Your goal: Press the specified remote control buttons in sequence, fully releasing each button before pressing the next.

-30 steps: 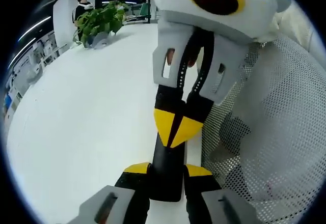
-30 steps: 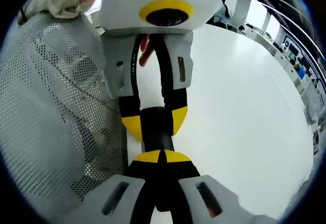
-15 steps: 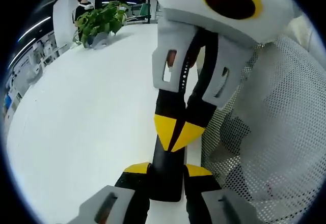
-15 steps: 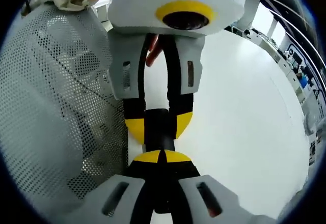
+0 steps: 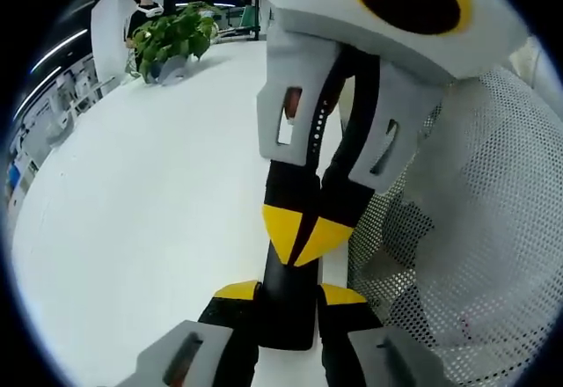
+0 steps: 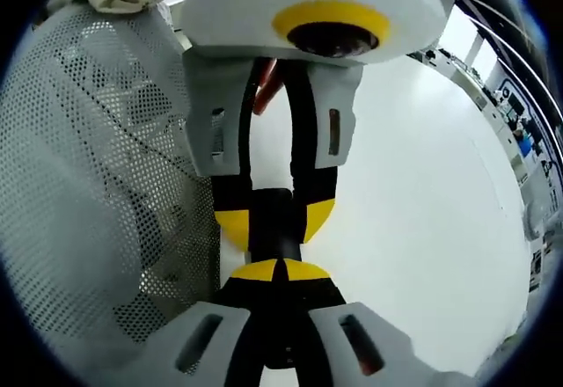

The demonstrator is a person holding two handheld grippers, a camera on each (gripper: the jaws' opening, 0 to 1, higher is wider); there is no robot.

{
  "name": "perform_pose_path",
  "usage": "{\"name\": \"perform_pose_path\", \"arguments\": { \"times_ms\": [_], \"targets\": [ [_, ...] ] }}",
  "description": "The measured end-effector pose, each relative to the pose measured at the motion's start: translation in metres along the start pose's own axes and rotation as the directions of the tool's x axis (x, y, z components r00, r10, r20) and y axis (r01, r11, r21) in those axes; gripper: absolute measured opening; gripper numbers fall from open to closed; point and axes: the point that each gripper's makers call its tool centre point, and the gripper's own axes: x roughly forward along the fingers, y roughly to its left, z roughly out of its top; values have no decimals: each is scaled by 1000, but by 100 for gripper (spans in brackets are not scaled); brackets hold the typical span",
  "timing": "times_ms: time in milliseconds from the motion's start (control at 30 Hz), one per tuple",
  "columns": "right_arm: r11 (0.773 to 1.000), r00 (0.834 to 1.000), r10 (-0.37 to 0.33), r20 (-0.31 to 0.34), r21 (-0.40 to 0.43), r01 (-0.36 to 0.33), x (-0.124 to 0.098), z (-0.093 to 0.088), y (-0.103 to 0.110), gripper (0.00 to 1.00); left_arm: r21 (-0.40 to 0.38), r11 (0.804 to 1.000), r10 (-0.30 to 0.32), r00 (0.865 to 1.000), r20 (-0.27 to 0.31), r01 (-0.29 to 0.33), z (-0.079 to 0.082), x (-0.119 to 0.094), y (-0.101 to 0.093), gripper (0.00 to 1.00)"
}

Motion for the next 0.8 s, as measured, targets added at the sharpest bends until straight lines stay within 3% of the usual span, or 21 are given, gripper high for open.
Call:
{"name": "perform_pose_path", "arguments": {
  "times_ms": [67, 300, 367, 467, 533, 733, 800],
  "targets": [
    [999, 1000, -3, -4, 34, 3, 0, 0, -1, 0, -1, 1000, 0, 1000, 0, 0, 0, 0, 0, 25],
    [1000, 999, 0, -43, 21, 1, 1, 1, 0, 0, -10, 1000, -1, 1000, 2, 1, 0, -1, 0, 25],
    [1000, 998, -11, -58, 2, 11, 1, 0, 1, 0, -53, 999, -9, 1000, 20, 10, 1, -1, 0, 25],
    [1000, 999, -29, -26, 0, 29, 0, -1, 1, 0, -132, 991, -23, 998, 60, 31, 2, -4, 1, 25],
    [1000, 1000, -19, -21, 12, 19, 0, -1, -1, 0, -123, 992, -24, 998, 62, 31, 0, -3, 2, 25],
    [998, 995, 28, -98, 65, -22, 2, 0, -3, 0, -133, 990, -30, 995, 91, 42, 1, -4, 3, 25],
    [997, 992, 37, -122, 67, -29, 2, 0, -3, 0, -183, 981, -36, 991, 133, 60, 3, -4, 3, 25]
  ]
}}
